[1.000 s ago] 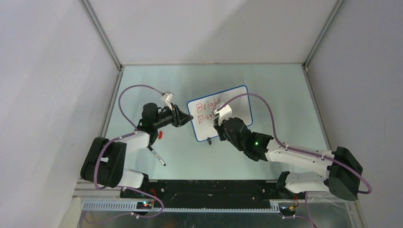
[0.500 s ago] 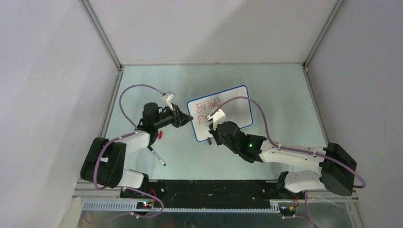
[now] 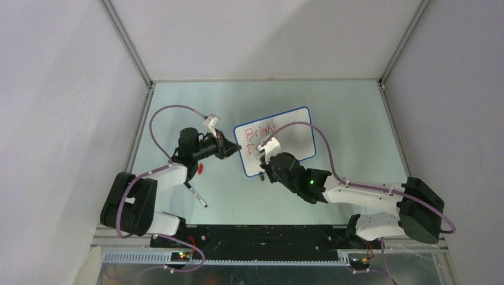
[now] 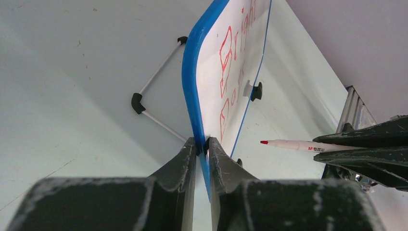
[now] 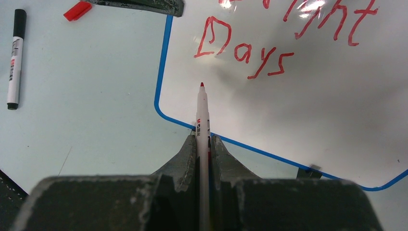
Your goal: Write a sentence on the whiteboard
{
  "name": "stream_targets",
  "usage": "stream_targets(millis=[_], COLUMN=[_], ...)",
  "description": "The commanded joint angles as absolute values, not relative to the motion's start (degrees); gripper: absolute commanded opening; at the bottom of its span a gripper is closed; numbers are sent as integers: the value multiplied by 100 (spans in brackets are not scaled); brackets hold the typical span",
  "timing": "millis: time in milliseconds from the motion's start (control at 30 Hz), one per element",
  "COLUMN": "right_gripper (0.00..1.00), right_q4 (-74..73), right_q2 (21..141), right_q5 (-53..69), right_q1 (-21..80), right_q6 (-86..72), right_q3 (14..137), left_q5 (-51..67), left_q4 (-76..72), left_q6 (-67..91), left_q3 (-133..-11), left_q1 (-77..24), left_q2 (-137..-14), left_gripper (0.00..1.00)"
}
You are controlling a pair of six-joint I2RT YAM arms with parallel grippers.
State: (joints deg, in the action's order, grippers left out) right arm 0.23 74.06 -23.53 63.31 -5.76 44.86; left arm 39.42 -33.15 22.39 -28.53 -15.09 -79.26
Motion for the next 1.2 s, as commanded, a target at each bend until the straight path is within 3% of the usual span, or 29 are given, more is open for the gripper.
stream_targets(millis=[0,1167], right_gripper=[0,0], right_q4=[152,222], right_q2=[7434,7388], right_q5=[-2483,-2368], right_q1=[6394,6543], right_q6=[-634,-738], right_q3=[4618,4474], left_q5=[3898,3808], left_q4=[-3366,-3222], left_q6=[2065,1988], left_q3=[-3058,-3085], left_q1=[-1534,-1574], left_q2=[-7787,-7752], left_gripper=[18,21])
